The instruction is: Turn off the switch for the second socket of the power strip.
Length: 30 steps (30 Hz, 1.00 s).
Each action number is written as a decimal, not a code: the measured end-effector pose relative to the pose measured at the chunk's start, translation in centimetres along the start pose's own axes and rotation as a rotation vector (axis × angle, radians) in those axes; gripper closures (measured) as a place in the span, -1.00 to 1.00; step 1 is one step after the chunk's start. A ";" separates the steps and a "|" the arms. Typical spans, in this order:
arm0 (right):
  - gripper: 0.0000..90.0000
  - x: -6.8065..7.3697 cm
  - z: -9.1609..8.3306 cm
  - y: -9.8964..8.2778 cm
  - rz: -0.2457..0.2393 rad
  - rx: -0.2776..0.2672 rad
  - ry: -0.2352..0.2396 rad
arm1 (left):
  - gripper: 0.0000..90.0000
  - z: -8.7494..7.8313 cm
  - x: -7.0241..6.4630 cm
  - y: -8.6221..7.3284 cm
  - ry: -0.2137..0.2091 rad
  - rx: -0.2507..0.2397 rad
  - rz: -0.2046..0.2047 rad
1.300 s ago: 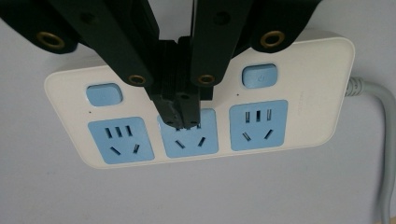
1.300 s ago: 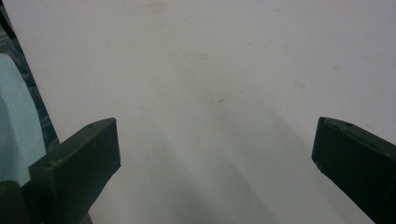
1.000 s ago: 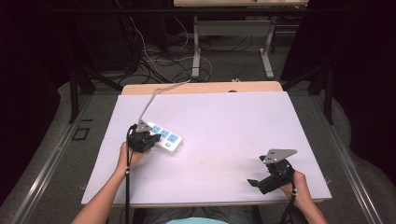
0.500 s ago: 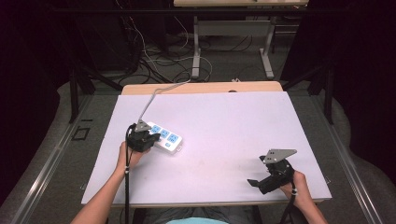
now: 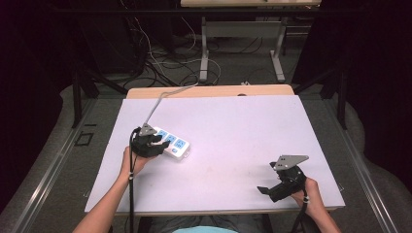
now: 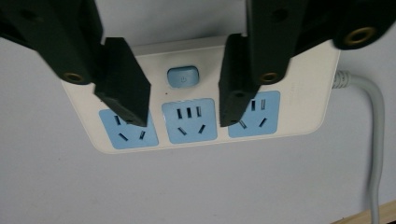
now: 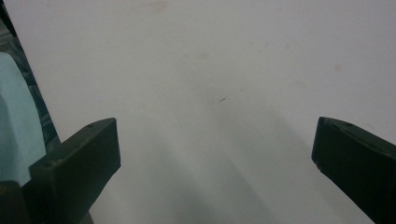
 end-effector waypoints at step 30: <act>-0.98 0.1 0.0 0.0 -0.002 0.002 -0.005 | -1.00 -2.2 -0.5 -1.0 0.066 0.019 -0.002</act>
Point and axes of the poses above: each handheld gripper's, and its own axes: z roughly forward along the jaws, y roughly out of its top, x roughly to its left, the point moved 5 cm from there along z, roughly forward along the jaws, and after that the axes turned 14 degrees about x, right-handed, at the moved point
